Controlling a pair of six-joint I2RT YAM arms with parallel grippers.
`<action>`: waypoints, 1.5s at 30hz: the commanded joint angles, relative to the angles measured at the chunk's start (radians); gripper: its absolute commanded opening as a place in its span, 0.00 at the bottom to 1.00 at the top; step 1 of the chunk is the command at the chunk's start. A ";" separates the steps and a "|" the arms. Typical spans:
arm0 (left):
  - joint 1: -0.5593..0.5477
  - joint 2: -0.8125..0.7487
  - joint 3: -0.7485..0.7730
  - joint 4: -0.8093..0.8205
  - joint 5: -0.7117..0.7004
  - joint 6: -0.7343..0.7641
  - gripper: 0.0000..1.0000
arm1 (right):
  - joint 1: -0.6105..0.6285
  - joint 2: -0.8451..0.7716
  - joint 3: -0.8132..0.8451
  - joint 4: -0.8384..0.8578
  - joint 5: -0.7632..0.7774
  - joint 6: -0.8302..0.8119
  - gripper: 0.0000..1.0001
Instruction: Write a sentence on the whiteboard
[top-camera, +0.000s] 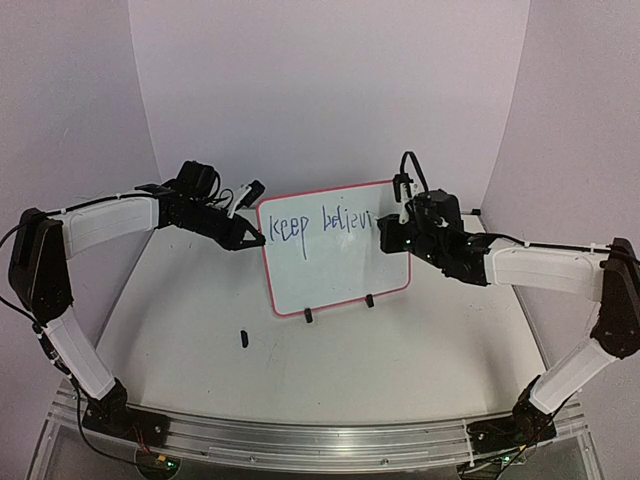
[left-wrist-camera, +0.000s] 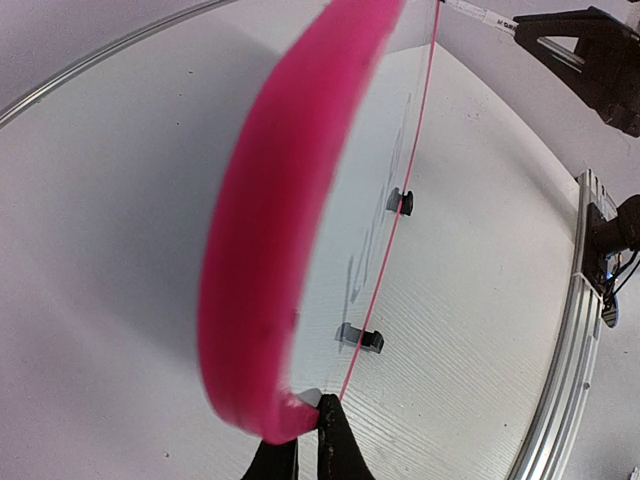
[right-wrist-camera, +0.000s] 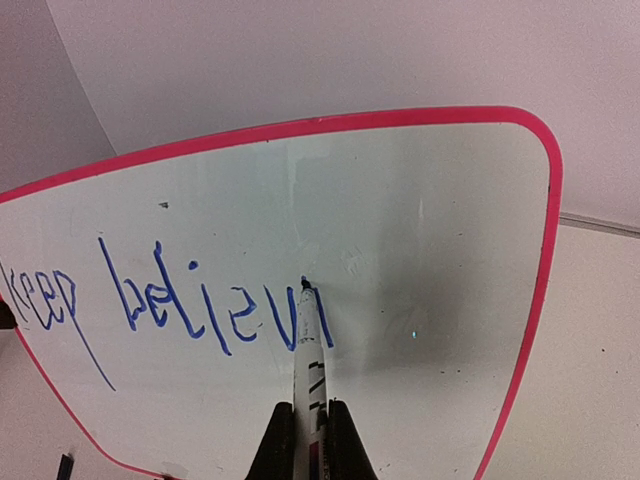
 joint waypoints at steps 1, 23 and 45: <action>-0.024 0.051 -0.010 -0.109 -0.092 0.069 0.00 | -0.003 0.007 0.040 0.031 0.020 -0.009 0.00; -0.024 0.049 -0.010 -0.107 -0.092 0.067 0.00 | -0.009 -0.017 -0.012 0.039 0.053 0.004 0.00; -0.025 0.047 -0.010 -0.107 -0.089 0.067 0.00 | -0.015 -0.040 -0.090 0.020 0.038 0.059 0.00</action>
